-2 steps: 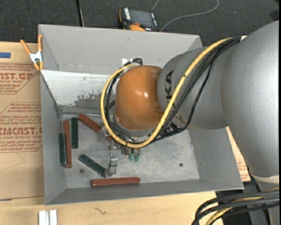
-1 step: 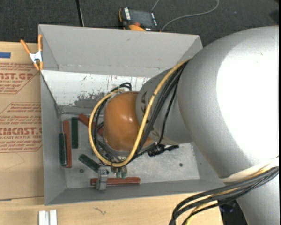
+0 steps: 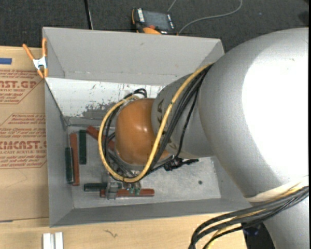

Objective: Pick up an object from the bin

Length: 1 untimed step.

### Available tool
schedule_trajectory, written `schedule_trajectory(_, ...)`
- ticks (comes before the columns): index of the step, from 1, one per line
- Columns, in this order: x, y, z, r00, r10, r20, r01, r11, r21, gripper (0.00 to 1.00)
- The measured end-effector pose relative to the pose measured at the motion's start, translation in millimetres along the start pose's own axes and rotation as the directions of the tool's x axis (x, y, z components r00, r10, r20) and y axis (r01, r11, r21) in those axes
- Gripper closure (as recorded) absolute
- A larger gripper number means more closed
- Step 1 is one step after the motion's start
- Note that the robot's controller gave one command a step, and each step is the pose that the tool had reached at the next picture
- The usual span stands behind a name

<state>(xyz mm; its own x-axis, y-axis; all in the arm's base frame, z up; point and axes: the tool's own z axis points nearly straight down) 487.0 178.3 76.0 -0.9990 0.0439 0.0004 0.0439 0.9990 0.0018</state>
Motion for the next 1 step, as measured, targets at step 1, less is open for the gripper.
schedule_trajectory(1, -1.4, 0.0, 1.3, 1.0, 0.004, -0.004, -0.004, 1.0, 0.0, 1.0)
